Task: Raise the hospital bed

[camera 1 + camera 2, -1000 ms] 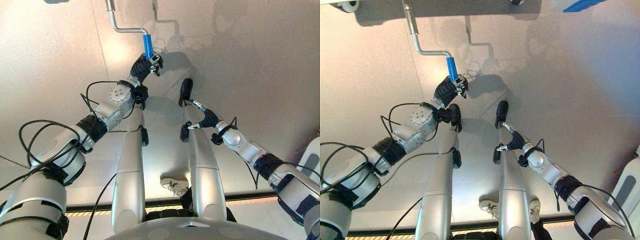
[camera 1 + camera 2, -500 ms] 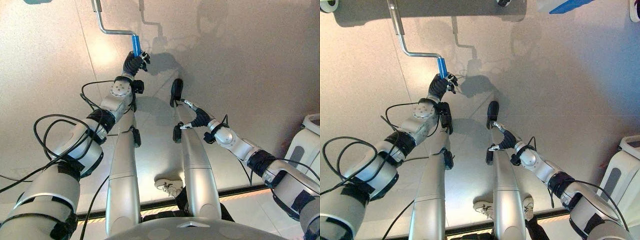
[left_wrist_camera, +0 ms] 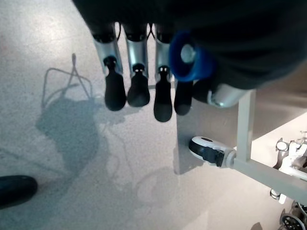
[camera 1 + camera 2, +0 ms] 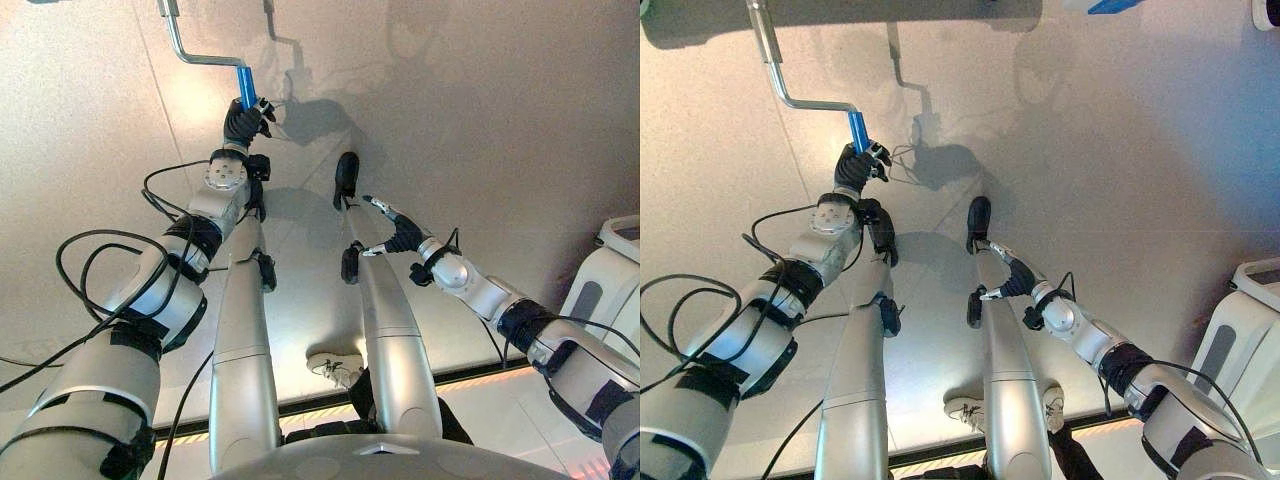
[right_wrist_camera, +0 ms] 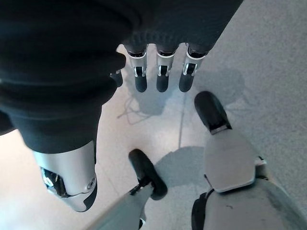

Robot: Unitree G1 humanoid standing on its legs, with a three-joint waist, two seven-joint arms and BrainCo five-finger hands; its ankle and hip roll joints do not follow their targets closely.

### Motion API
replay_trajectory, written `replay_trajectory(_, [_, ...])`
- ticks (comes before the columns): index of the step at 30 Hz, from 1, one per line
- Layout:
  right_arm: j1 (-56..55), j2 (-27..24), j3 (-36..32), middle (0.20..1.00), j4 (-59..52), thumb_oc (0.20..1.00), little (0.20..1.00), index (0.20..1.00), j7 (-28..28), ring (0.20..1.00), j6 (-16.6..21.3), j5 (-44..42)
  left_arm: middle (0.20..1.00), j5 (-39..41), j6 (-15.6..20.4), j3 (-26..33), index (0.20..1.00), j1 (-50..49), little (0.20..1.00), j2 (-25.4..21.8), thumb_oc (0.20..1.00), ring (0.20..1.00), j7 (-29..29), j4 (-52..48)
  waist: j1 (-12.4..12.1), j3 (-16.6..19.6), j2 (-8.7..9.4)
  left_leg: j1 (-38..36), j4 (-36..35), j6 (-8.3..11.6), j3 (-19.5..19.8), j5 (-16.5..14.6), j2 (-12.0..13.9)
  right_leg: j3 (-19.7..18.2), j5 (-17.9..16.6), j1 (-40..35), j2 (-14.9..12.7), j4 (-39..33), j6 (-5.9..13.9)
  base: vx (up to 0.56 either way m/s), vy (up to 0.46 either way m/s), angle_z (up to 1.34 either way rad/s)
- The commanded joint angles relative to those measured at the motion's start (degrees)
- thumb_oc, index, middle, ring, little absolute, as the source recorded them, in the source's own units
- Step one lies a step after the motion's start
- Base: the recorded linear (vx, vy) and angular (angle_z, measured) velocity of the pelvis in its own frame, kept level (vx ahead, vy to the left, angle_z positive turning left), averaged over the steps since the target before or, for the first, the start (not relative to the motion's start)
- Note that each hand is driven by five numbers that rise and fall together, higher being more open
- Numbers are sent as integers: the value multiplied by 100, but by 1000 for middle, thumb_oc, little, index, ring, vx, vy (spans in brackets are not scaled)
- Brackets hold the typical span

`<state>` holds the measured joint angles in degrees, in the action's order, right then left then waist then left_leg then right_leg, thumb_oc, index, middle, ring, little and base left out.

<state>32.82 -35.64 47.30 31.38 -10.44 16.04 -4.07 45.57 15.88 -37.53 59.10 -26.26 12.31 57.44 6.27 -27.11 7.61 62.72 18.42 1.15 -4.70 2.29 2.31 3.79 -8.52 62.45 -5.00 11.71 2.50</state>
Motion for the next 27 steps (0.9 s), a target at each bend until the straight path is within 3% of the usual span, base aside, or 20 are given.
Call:
replay_trajectory(1, [-297,-504,-166,1000,-397,1000,1000,1000,35,1000,237,-128,200,48,-81,693,200,-128,200,-169,200,200,63,203,-102,-265,-344,-594,-223,-60,1,-502,-43,129,315,-58,303,442,261,0,0,0])
replay_trajectory(27, [-704,-794,-779,1000,-581,1000,1000,1000,216,1000,320,-116,200,450,-176,2681,200,-1701,200,-1498,200,200,-58,801,-360,-267,-440,-530,-174,-71,34,-527,-69,136,340,-134,225,347,245,0,1,0])
